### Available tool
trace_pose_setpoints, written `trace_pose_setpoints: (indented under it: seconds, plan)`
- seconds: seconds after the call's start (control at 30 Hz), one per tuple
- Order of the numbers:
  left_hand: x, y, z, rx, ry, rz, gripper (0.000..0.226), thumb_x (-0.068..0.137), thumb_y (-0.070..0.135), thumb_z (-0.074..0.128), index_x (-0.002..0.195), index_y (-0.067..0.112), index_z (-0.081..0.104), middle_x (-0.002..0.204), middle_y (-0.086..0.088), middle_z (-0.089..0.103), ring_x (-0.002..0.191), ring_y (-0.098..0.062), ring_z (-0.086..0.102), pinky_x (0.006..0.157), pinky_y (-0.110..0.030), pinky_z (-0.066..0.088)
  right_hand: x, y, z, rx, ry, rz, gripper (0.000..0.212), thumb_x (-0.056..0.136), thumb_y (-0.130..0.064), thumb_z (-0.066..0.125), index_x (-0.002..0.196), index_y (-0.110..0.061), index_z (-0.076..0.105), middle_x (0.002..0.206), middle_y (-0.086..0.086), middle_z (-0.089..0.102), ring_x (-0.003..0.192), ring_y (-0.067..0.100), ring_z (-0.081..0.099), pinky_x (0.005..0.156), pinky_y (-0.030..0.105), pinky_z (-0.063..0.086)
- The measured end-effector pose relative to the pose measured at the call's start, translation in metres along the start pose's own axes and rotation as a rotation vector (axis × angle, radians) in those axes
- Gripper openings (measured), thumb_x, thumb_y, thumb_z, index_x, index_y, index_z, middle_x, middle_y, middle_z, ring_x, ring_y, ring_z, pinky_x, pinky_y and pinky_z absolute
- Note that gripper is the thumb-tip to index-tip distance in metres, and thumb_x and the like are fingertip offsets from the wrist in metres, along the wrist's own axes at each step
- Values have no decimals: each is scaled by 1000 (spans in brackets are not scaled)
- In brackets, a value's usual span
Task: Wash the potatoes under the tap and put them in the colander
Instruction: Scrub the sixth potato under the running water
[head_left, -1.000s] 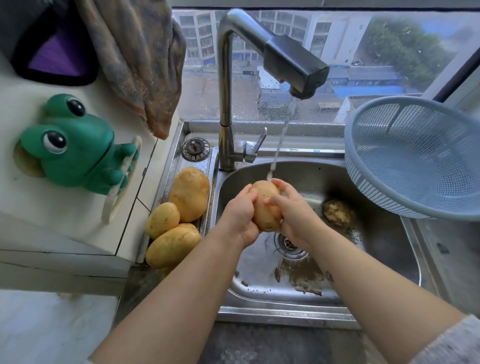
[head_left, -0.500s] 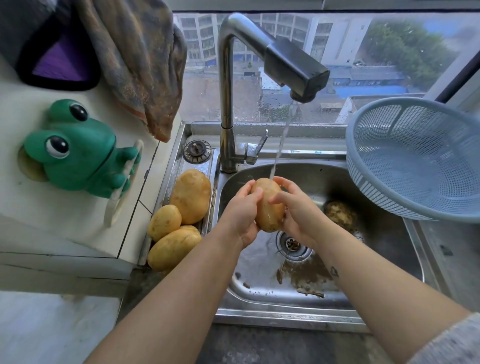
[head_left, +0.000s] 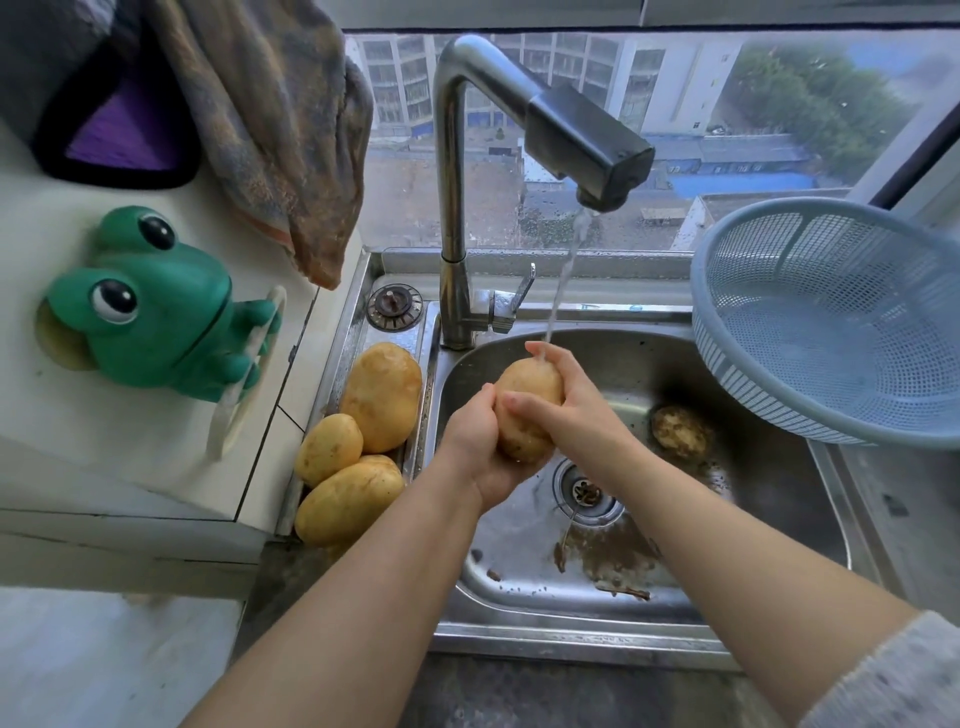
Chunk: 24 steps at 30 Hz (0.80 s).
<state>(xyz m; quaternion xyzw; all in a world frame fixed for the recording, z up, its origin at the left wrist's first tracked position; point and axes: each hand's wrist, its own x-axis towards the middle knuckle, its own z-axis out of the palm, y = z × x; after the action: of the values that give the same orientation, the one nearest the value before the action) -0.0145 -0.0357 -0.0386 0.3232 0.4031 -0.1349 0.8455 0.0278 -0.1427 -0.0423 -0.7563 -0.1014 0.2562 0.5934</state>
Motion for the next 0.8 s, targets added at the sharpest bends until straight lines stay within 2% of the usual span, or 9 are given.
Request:
trace_pose_setpoints:
  seconds: [0.07, 0.2, 0.3, 0.37, 0.47, 0.53, 0.67, 0.73, 0.8]
  plan:
    - [-1, -3, 2, -64, -12, -7, 51, 104, 45, 30, 130, 7, 51, 117, -23, 62, 102, -31, 63, 70, -41, 56, 3, -3, 8, -8, 103, -71, 42, 85, -25, 70, 123, -26, 51, 103, -9, 53, 90, 8, 57, 77, 25, 54]
    - [0, -9, 3, 0, -14, 77, 53, 104, 46, 27, 127, 9, 57, 115, -22, 65, 104, -30, 65, 73, -39, 57, 11, -3, 19, 194, 284, 30, 9, 93, -25, 60, 99, -20, 62, 95, 0, 61, 94, 22, 61, 86, 42, 55]
    - [0, -16, 2, 111, -14, 155, 45, 104, 42, 32, 134, 15, 52, 121, -19, 63, 107, -29, 65, 67, -35, 58, 11, -4, 18, 291, 279, 165, 17, 98, -27, 51, 90, -23, 65, 96, 5, 65, 100, 27, 63, 91, 50, 54]
    - [1, -14, 0, 108, 5, 147, 44, 104, 41, 33, 133, 14, 52, 118, -20, 63, 102, -30, 66, 63, -34, 58, 6, -3, 14, 187, 181, 152, 15, 99, -31, 48, 100, -26, 62, 106, 6, 63, 103, 25, 61, 92, 50, 53]
    - [-2, -6, -2, 93, 14, 73, 49, 102, 48, 36, 128, 11, 53, 113, -21, 64, 95, -30, 67, 61, -35, 57, -3, -1, 8, 87, 21, 79, 41, 91, -28, 64, 128, -28, 48, 117, -2, 52, 103, 17, 57, 91, 40, 55]
    - [-2, -6, 1, 134, 18, 78, 51, 101, 51, 35, 127, 11, 53, 114, -21, 63, 98, -30, 66, 64, -37, 58, -4, 0, 8, 42, 66, 37, 52, 83, -24, 72, 128, -28, 47, 109, -8, 50, 98, 12, 57, 85, 33, 56]
    - [3, -16, 11, 264, 35, 296, 43, 104, 44, 28, 132, 21, 51, 122, -15, 61, 107, -28, 63, 81, -44, 59, 7, -5, 12, 214, 275, 68, 6, 91, -26, 62, 96, -27, 60, 100, -1, 61, 101, 22, 61, 87, 42, 56]
    - [6, -18, 11, 326, 41, 332, 41, 105, 43, 27, 134, 23, 49, 124, -15, 58, 110, -30, 62, 85, -46, 57, 9, -8, 11, 285, 318, 135, 13, 96, -27, 54, 89, -26, 65, 99, 3, 64, 103, 25, 61, 89, 45, 55]
    - [7, -13, 7, 324, 54, 285, 42, 104, 44, 28, 131, 21, 49, 122, -18, 59, 107, -31, 62, 77, -43, 58, 7, -4, 5, 291, 243, 124, 17, 98, -29, 51, 99, -24, 67, 106, 4, 64, 105, 25, 60, 90, 46, 54]
